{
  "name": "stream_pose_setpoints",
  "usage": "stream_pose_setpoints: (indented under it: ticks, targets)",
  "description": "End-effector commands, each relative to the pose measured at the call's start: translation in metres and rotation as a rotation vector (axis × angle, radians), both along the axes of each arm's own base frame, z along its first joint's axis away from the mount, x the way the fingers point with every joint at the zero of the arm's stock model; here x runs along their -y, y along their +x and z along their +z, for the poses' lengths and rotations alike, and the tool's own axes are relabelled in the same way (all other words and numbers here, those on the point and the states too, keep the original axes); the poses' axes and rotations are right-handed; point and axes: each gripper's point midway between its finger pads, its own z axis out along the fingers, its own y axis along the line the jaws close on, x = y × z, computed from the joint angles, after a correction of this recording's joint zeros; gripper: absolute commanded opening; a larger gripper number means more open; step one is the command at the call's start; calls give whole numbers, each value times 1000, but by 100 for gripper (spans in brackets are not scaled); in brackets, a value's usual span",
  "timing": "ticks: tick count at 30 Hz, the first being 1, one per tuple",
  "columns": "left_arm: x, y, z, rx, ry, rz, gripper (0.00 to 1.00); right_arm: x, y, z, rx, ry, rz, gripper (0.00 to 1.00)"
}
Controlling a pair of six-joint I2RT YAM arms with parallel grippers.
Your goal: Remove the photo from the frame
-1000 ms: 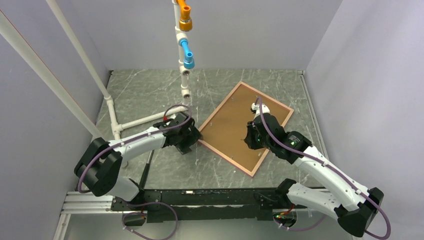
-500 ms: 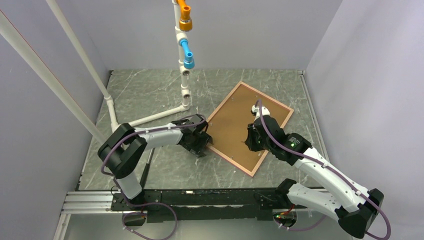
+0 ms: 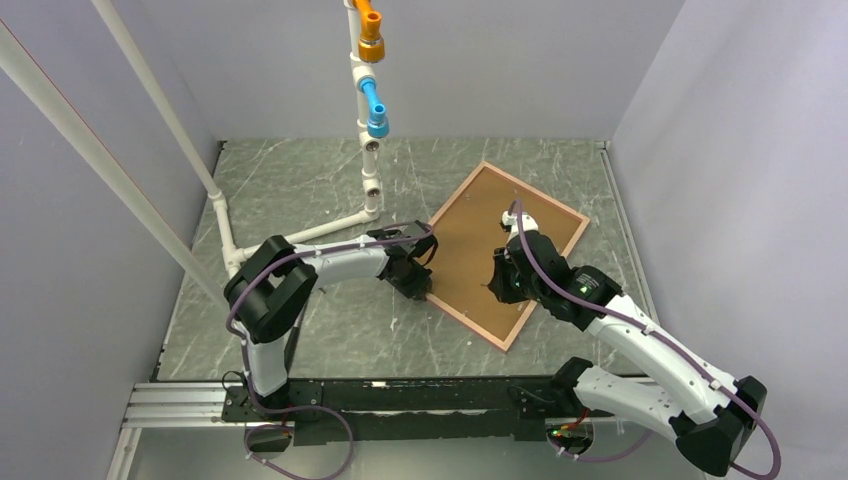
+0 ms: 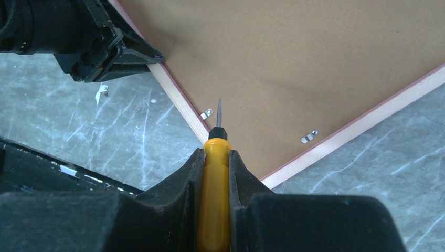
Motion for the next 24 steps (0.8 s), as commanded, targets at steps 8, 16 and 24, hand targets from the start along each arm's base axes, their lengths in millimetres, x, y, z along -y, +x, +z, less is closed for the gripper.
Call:
stream_pose_setpoints:
  ticks: [8,16,24]
  targets:
    - [-35,25,-40,217,280,-440,0,-35,-6,-27,-91,66,95,0]
    - [-31,41,-39,334,192,-574,0,-51,-14,-50,-139,55,134,0]
    - [-35,43,-46,332,115,-564,0,-68,-8,-56,-141,60,148,0]
